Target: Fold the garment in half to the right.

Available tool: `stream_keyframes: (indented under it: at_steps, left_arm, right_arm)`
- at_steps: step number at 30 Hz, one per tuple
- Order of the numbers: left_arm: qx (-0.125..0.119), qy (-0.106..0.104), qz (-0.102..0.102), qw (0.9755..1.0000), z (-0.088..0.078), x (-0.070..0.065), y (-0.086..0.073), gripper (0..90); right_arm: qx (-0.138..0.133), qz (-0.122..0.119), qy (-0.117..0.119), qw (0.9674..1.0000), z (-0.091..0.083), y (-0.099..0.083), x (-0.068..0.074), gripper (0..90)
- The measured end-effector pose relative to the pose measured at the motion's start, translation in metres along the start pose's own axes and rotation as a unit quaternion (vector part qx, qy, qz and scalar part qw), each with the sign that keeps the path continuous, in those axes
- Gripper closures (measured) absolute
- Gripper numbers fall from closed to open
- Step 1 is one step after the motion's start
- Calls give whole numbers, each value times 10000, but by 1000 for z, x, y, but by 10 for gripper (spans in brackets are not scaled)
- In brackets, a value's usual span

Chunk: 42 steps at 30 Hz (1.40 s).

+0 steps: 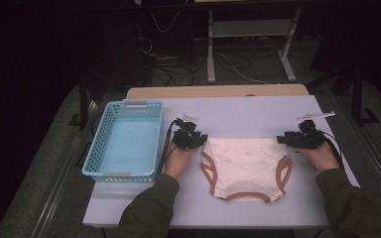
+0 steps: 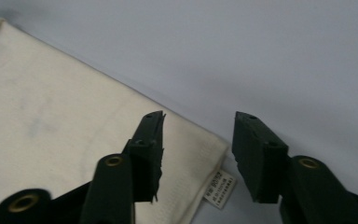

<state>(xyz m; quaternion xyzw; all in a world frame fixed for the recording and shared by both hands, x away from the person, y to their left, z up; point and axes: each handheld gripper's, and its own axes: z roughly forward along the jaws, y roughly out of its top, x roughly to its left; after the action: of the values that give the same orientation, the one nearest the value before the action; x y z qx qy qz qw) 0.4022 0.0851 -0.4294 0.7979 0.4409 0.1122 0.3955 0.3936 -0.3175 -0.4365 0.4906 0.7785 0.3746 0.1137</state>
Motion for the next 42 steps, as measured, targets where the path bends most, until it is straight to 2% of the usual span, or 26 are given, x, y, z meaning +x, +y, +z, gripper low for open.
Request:
stream_keyframes:
  at_steps: [4,10,18,24,29,34,38,42]
  left_arm:
    - [-5,-161,91,9998,-10,-4,-4,516]
    - [4,-393,180,9991,-24,-11,-12,418]
    - [0,-720,362,9967,-40,-25,-22,301]
    - [-85,-849,479,9952,-51,-35,-31,214]
    - [-107,-868,593,9944,-56,-42,-41,146]
    - [-122,-875,709,9936,-63,-47,-50,88]
    - [-59,-985,726,9925,-66,-50,-57,11]
    - [-19,-1019,831,9913,-70,-52,-62,0]
  right_arm:
    - [-50,-25,94,9999,-2,2,6,384]
    - [-136,-63,220,9996,-6,5,14,301]
    - [-241,-172,284,9992,-10,8,25,187]
    - [-272,-260,426,9984,-10,9,34,135]
    - [-212,-356,494,9979,-10,11,41,88]
    - [-144,-394,520,9978,-7,13,49,0]
    - [-100,-396,555,9976,-4,14,54,0]
    - [-168,-396,592,9973,-3,17,58,0]
